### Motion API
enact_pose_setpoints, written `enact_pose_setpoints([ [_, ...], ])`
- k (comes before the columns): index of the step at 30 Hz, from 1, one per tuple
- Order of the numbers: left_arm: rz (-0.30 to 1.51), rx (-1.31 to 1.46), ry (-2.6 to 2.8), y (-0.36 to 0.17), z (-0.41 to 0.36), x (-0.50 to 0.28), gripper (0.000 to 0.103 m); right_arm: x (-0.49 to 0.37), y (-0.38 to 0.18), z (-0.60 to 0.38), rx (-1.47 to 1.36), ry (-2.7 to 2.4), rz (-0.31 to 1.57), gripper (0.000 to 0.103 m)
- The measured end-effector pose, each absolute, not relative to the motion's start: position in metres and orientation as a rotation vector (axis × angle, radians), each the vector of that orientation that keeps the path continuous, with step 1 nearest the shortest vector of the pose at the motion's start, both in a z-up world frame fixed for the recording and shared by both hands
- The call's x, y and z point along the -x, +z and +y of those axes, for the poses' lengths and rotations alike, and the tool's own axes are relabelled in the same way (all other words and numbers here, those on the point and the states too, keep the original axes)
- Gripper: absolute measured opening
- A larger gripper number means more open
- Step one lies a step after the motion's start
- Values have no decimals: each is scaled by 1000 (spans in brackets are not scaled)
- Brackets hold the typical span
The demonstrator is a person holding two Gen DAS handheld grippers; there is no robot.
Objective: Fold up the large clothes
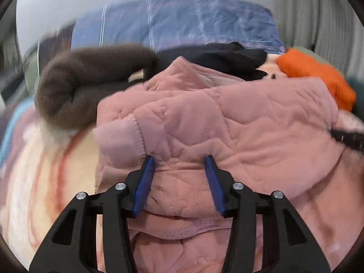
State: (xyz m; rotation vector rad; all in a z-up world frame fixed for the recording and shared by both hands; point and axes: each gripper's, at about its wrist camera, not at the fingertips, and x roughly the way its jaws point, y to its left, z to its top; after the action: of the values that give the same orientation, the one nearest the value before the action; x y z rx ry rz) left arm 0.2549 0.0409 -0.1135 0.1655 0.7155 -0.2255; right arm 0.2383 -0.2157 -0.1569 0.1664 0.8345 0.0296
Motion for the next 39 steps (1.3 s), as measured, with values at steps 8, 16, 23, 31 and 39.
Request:
enact_pose_setpoints([
  [8,718,-154,-240,-104,42,-250,50,-230,-151,-209,-128,12,825,28],
  [16,700,-144,-283,-69,100,-188,76,-152,-129,-257,-205,17,792,54],
  [23,938,-18,-374,-107,171,-120,77,-72,-156,-293,-330,108,873,52],
  [31,981,94,-550,-125,188,-39,73,-9,-171,-295,-457,205,884,52],
  [39,965,173,-588,-129,199,10,67,66,-178,-300,-557,279,860,52],
])
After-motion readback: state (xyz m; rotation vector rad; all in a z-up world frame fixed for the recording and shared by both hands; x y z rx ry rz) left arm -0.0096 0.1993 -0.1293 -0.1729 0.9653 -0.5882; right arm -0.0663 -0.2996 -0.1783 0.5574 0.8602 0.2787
